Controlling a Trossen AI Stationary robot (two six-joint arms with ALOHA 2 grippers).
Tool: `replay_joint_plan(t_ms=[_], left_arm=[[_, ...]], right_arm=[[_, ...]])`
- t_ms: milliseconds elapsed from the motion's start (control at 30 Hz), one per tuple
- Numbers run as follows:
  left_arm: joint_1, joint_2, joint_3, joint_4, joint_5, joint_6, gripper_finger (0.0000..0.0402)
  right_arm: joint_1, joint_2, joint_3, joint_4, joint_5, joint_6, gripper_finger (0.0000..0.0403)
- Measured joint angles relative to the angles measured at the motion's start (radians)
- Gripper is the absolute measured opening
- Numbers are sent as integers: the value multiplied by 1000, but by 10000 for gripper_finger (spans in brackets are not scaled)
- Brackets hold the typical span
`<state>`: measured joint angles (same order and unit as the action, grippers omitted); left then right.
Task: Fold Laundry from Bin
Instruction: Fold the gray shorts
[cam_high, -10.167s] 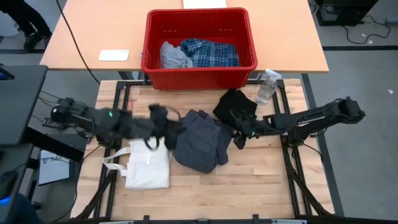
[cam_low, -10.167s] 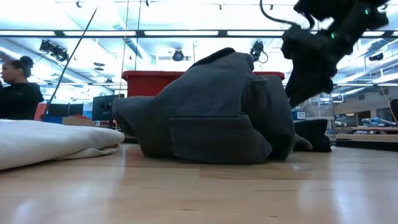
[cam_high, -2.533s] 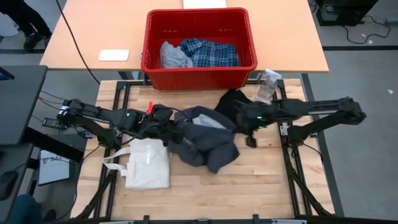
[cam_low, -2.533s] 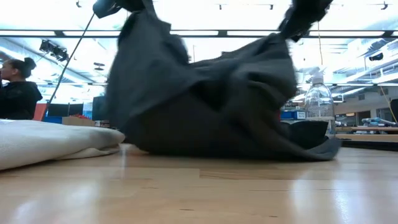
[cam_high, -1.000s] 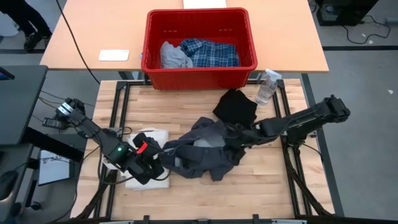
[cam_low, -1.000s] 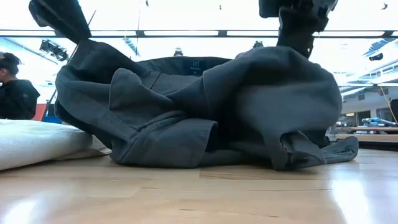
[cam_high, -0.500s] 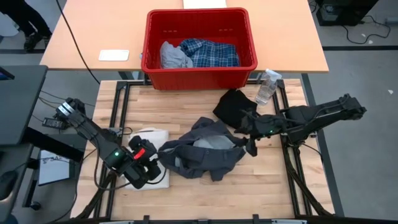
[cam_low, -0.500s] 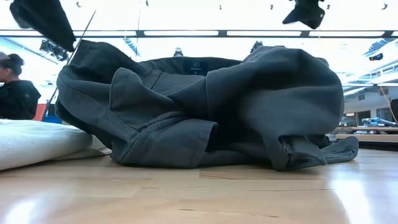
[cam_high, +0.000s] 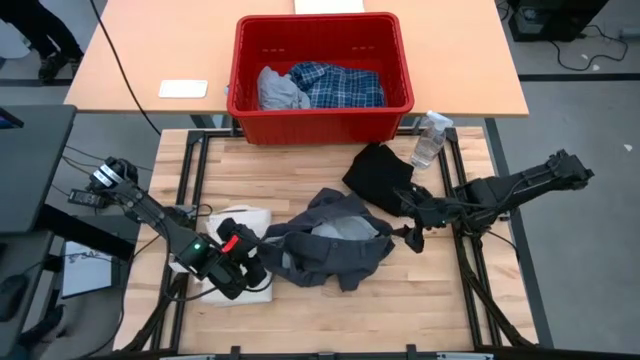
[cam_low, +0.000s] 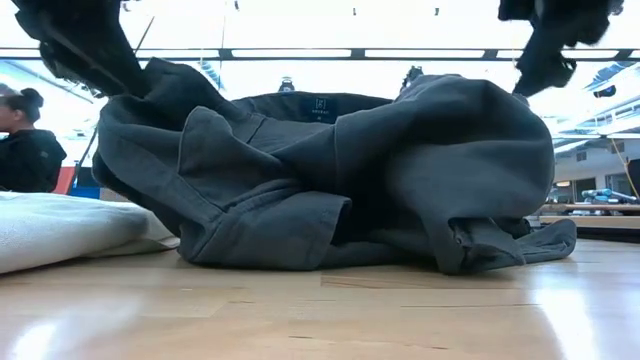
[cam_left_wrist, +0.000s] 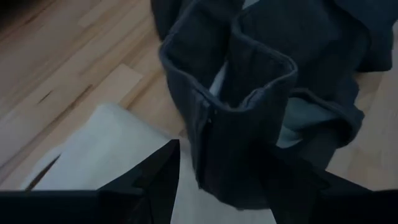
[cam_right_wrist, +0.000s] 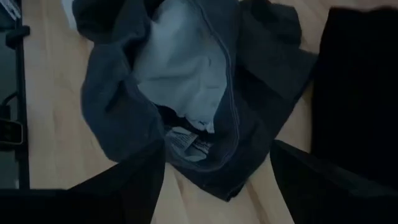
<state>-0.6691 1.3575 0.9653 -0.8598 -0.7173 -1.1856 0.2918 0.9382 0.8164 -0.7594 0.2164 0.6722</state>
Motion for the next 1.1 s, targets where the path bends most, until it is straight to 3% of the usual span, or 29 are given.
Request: replay_joint_plan(t_ms=[300,400,633,767,900,1100], left_arm=[[67,0,0,43,61,142,157],[80,0,0,49,87,162,133],[121,0,0,49,189,245,77],[151,0,0,48,226,287,34],[172,0,0,47,243,292,11],[189,-12,0,46,245,311,9]], right_arm=[[100,-75,-296,228,-30,-24,293],[108,-75,-361,335,26,-44,293],[58,-75,-388,535,60,-190,285],[18,-64,-388,596,-9,-278,266],[-22,-40,-388,624,-58,-336,203],[-104,-1,-388,624,-202,-369,29]])
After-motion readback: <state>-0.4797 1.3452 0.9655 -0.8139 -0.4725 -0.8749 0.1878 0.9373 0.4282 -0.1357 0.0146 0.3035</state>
